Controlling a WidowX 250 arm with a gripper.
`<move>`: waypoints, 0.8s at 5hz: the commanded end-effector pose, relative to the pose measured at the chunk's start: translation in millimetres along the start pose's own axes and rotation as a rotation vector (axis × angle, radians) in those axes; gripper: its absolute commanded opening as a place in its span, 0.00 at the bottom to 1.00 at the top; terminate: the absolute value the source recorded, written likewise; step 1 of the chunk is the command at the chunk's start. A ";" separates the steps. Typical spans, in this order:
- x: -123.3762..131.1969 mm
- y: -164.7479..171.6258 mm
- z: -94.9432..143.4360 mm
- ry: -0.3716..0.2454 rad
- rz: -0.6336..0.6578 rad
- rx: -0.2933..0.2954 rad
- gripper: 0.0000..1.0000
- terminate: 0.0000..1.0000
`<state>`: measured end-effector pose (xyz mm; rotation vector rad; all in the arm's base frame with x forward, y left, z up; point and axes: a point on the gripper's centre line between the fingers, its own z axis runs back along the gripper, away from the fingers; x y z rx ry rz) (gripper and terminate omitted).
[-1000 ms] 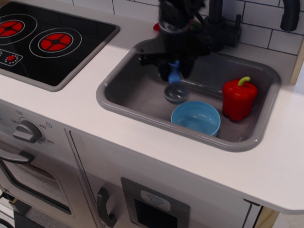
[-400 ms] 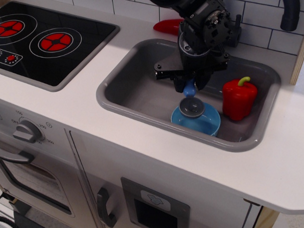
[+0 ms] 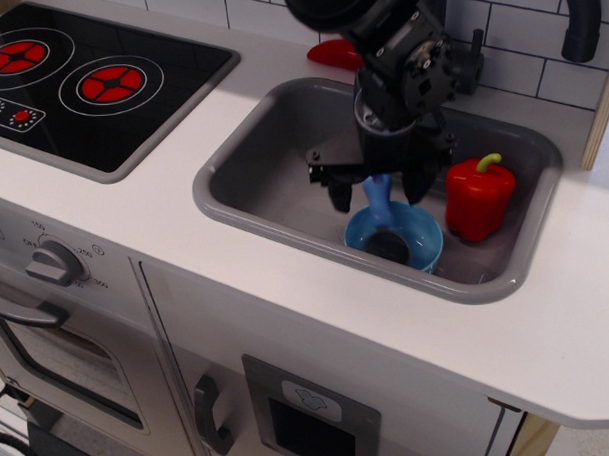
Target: Put spoon in bowl sink
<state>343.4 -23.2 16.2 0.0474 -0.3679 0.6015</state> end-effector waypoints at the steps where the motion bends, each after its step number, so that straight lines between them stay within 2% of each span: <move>1: 30.5 1.4 48.8 -0.044 0.033 -0.099 1.00 0.00; 2: 41.7 2.0 62.8 -0.017 0.054 -0.104 1.00 0.00; 3: 41.7 2.0 62.8 -0.017 0.054 -0.104 1.00 0.00; 4: 41.7 2.0 62.8 -0.017 0.054 -0.104 1.00 1.00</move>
